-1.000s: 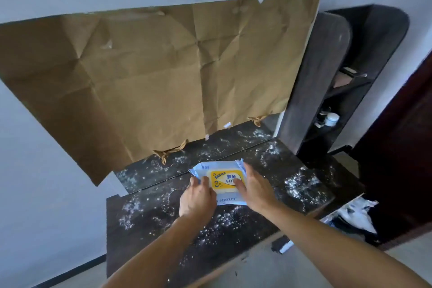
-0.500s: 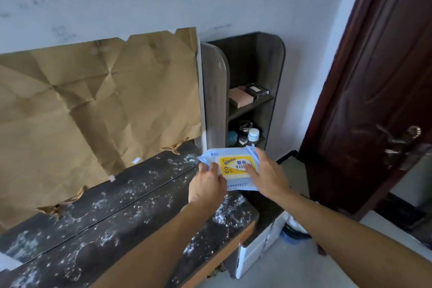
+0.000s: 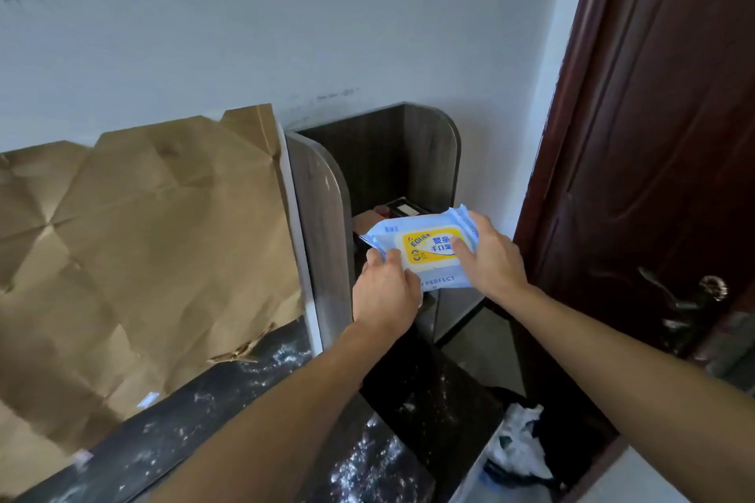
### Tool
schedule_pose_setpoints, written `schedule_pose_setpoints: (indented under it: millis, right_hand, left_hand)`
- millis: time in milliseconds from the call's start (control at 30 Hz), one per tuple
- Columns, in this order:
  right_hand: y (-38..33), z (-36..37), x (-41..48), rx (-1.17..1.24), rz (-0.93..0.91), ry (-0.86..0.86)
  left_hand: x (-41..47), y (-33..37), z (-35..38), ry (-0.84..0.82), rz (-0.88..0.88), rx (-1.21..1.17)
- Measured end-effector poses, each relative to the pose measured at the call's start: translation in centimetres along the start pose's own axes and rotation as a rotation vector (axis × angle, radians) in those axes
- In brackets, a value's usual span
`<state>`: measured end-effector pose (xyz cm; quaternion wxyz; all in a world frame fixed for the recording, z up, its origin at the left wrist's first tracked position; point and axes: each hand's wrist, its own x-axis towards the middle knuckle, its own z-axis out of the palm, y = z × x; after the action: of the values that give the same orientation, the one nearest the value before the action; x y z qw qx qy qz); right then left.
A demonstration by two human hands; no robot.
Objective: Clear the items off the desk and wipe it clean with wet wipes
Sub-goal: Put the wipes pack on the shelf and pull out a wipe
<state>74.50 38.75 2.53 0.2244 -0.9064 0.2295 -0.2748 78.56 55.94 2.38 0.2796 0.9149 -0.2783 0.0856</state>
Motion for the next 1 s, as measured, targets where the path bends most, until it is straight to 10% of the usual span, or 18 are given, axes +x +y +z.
schedule_pose_setpoints:
  millis: [600,1000]
  right_hand:
    - [-0.5,8.6,14.9,0.139,-0.208,-0.272]
    - [0.8,9.6,19.2,0.064,-0.988,-0.324]
  left_hand:
    - [9.3,0.7,3.4,0.103,-0.410,0.116]
    - [10.1,0.0,7.0,0.132,-0.448,0.536]
